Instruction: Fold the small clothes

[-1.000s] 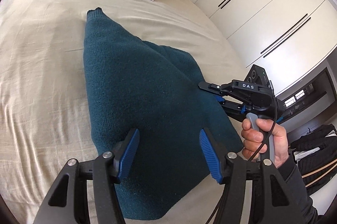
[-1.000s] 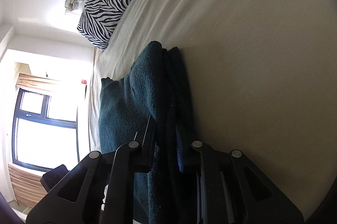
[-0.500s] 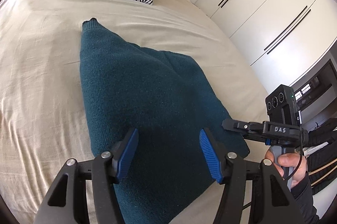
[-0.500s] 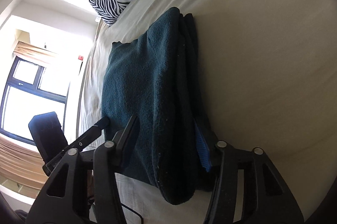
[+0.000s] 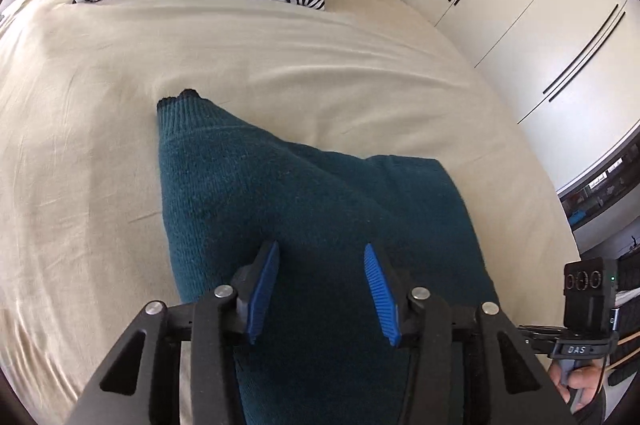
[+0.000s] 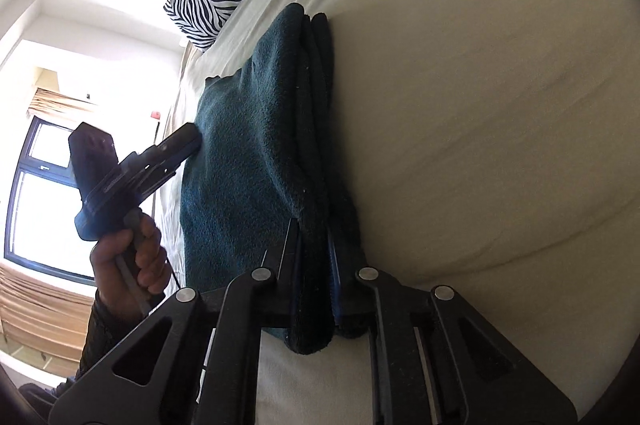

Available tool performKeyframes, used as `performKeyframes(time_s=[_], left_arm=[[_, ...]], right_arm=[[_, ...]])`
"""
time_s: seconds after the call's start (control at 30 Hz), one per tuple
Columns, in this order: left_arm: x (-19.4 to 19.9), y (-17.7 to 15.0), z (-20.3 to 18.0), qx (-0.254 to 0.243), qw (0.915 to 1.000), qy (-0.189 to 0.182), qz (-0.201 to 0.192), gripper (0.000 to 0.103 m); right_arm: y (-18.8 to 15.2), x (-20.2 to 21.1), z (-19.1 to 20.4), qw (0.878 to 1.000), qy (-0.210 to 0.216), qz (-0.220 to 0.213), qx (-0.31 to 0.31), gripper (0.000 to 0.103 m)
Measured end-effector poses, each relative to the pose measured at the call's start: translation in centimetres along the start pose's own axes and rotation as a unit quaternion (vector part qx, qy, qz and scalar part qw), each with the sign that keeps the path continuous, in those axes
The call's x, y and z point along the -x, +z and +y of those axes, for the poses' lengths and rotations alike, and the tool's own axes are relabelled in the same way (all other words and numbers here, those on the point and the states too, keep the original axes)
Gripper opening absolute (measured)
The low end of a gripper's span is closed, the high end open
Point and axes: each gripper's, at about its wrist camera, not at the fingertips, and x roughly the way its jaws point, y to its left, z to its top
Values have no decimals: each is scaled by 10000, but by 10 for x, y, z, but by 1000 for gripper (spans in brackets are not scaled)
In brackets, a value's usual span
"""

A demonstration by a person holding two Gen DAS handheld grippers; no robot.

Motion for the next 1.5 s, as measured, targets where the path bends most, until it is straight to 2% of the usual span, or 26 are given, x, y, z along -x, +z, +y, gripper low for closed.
performKeyframes(time_s=[0.07,0.13,0.17,0.27,0.37,0.43,0.53,0.6,0.7,0.87,0.93,1.0,1.13,1.23,1.3,1.37,1.4,1.47,1.5], left_arm=[[-6,-2,5,38,10000,-41,3,47],[-9,-6,1,-124,9999,48,-20,47],[-10,-7,-1,-198,9997,101,-27,47],[-14,-7,-2,-256,9995,163,-5,47],[-19,-6,-3,-320,9992,230,32,48],[-20,-6,-5,-381,9988,296,44,49],[-23,-7,-5,-419,9986,323,32,49],[-24,-8,-5,-463,9984,339,3,49],[-24,-9,-6,-522,9980,356,-11,49],[-25,-10,-7,-573,9976,392,-46,49],[-25,-11,-8,-586,9974,408,-66,49],[-25,-12,-8,-600,9972,425,-96,49],[-24,-16,-12,-675,9963,501,-158,49],[-22,-17,-14,-726,9956,555,-220,49],[-16,-20,-15,-716,9954,515,-364,49],[0,-27,-14,-603,9958,436,-529,51],[11,-31,-12,-503,9960,405,-616,53],[37,-43,-6,-260,9951,392,-869,62],[49,-50,-2,-139,9936,410,-1044,72]], right_arm=[[8,7,9,9996,-274,-47,81,12],[19,19,22,9971,-633,-336,267,12],[27,24,30,9962,-650,-486,331,12],[56,20,57,9975,-74,-610,343,12],[83,-9,86,9971,249,-508,506,13],[102,-37,89,9987,284,-347,227,14],[116,-76,76,9997,-169,-179,62,13],[118,-89,53,9995,155,-151,-229,7],[115,-81,36,9972,542,-303,-418,7],[97,-47,43,9982,114,-543,-228,14],[82,-29,52,9976,232,-653,-52,14],[63,-17,60,9973,416,-596,131,14],[21,-29,47,9989,196,-131,405,16],[5,-18,28,9971,613,-369,268,16],[0,-6,26,9973,537,-479,153,16],[-3,9,34,9972,282,-624,299,18],[-4,17,39,9964,159,-708,428,25],[-5,32,49,9942,-91,-833,671,55],[-5,38,53,9926,-199,-944,740,75]])
